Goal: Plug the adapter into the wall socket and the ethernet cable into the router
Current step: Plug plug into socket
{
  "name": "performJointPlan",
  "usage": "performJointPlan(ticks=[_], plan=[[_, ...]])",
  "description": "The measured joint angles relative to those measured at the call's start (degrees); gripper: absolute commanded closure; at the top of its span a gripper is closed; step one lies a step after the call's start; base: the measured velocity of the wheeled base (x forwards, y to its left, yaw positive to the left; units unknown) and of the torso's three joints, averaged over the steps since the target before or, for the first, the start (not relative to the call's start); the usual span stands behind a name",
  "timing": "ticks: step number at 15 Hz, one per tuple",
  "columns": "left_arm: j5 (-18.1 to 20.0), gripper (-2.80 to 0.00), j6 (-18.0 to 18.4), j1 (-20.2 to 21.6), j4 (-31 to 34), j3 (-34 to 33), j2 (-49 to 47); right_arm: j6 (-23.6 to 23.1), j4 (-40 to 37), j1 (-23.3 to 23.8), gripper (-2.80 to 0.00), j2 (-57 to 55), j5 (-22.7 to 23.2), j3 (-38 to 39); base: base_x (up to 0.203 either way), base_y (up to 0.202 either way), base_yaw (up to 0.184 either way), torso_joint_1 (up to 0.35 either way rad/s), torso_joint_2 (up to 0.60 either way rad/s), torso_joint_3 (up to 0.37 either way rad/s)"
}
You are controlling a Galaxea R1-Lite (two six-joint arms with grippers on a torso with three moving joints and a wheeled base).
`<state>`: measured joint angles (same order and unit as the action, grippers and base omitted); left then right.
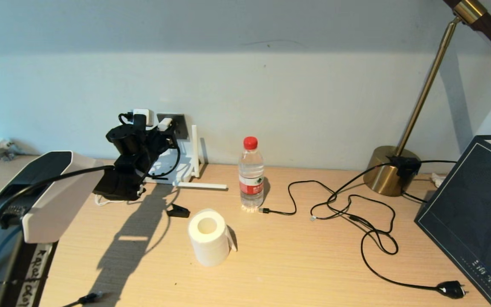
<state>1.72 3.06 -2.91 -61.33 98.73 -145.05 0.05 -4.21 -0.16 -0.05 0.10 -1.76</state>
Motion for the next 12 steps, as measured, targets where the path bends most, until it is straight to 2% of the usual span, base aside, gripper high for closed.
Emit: performJointPlan(ticks=[6, 7, 12], plan=[[-0.2, 0.0, -0.1, -0.1, -0.8, 0.1, -0.2, 0.0, 0.0, 0.0, 0.0, 0.0, 0.0, 0.0, 0.0, 0.0, 0.0, 0.0, 0.0, 0.0], [-0.2, -2.8, -0.1, -0.1, -0.8, 0.1, -0.2, 0.0, 0.0, 0.0, 0.0, 0.0, 0.0, 0.0, 0.0, 0.0, 0.0, 0.0, 0.0, 0.0], [0.3, -2.8, -0.1, 0.0, -2.1, 0.1, -0.2, 0.0, 0.0, 0.0, 0.0, 0.0, 0.0, 0.0, 0.0, 0.0, 0.0, 0.0, 0.0, 0.0]])
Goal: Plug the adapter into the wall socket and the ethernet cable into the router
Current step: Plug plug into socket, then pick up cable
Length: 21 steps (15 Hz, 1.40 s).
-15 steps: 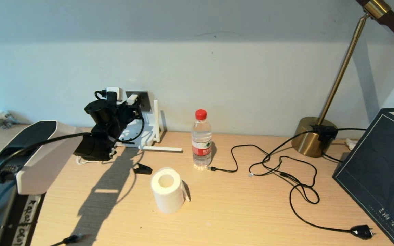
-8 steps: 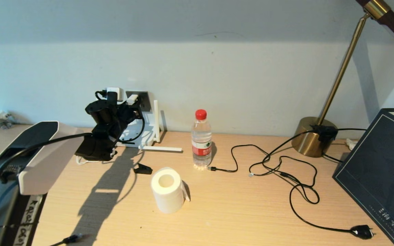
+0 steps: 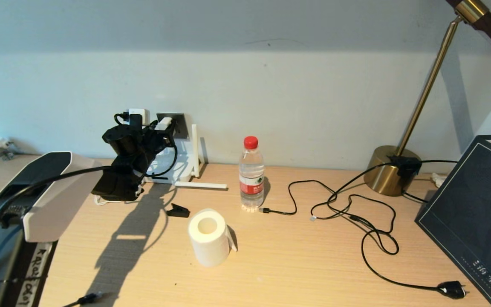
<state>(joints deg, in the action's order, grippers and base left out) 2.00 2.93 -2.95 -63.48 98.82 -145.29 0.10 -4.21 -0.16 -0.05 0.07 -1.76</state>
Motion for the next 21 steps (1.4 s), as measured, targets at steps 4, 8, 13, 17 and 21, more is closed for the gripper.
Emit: performJointPlan(ticks=[4, 8, 13, 17, 21], plan=[[-0.4, -2.8, 0.0, -0.1, -0.6, -1.6, 0.7, 0.0, 0.0, 0.0, 0.0, 0.0, 0.0, 0.0, 0.0, 0.0, 0.0, 0.0, 0.0, 0.0], [0.1, -2.8, 0.0, -0.4, -4.4, -10.5, 3.7, 0.0, 0.0, 0.0, 0.0, 0.0, 0.0, 0.0, 0.0, 0.0, 0.0, 0.0, 0.0, 0.0], [0.3, -2.8, 0.0, -1.7, -9.3, -20.1, 9.6, 0.0, 0.0, 0.0, 0.0, 0.0, 0.0, 0.0, 0.0, 0.0, 0.0, 0.0, 0.0, 0.0], [0.3, -2.8, 0.2, -2.6, -9.5, -27.0, 17.2, 0.0, 0.0, 0.0, 0.0, 0.0, 0.0, 0.0, 0.0, 0.0, 0.0, 0.0, 0.0, 0.0], [1.9, -2.8, 0.8, -2.8, -9.3, -35.3, 24.9, 0.0, 0.0, 0.0, 0.0, 0.0, 0.0, 0.0, 0.0, 0.0, 0.0, 0.0, 0.0, 0.0]])
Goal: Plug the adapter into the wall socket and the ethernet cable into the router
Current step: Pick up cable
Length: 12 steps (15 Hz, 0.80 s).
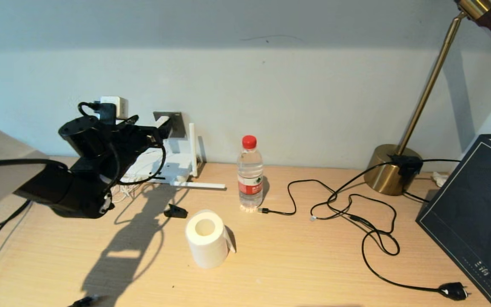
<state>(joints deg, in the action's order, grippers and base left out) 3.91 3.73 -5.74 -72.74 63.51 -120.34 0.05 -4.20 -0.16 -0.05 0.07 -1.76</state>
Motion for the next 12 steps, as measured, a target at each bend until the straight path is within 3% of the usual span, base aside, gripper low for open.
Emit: performJointPlan(ticks=[5, 12], plan=[[3.7, -2.8, 2.2, 0.8, 0.0, -10.6, 9.0, 0.0, 0.0, 0.0, 0.0, 0.0, 0.0, 0.0, 0.0, 0.0, 0.0, 0.0, 0.0, 0.0], [4.3, -2.8, 2.4, 1.9, -0.5, -23.2, 18.0, 0.0, 0.0, 0.0, 0.0, 0.0, 0.0, 0.0, 0.0, 0.0, 0.0, 0.0, 0.0, 0.0]])
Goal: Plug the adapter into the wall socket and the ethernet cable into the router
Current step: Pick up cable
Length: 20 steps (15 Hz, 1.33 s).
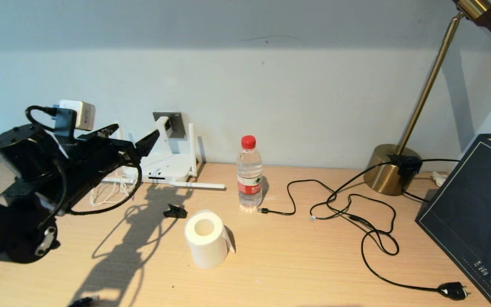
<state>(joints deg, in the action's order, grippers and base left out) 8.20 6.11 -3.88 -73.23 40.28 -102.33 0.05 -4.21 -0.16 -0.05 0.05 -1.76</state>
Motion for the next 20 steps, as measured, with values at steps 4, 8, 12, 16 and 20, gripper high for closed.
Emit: performJointPlan(ticks=[4, 8, 12, 16, 20], plan=[[0.8, -2.8, -0.4, -0.1, 0.0, -5.1, 3.4, 0.0, 0.0, 0.0, 0.0, 0.0, 0.0, 0.0, 0.0, 0.0, 0.0, 0.0, 0.0, 0.0], [1.7, -2.8, -1.5, -0.2, -1.1, -11.4, 7.8, 0.0, 0.0, 0.0, 0.0, 0.0, 0.0, 0.0, 0.0, 0.0, 0.0, 0.0, 0.0, 0.0], [1.9, -2.8, -1.6, -0.2, -0.9, -21.5, 15.8, 0.0, 0.0, 0.0, 0.0, 0.0, 0.0, 0.0, 0.0, 0.0, 0.0, 0.0, 0.0, 0.0], [2.2, -2.8, -1.7, 1.1, 2.2, -25.4, 21.4, 0.0, 0.0, 0.1, 0.0, 0.0, -0.2, 0.0, 0.0, 0.0, 0.0, 0.0, 0.0, 0.0], [2.7, -2.8, -2.2, 1.8, 13.2, -25.8, 29.2, 0.0, 0.0, 0.1, 0.0, 0.0, -0.1, 0.0, 0.0, 0.0, 0.0, 0.0, 0.0, 0.0]])
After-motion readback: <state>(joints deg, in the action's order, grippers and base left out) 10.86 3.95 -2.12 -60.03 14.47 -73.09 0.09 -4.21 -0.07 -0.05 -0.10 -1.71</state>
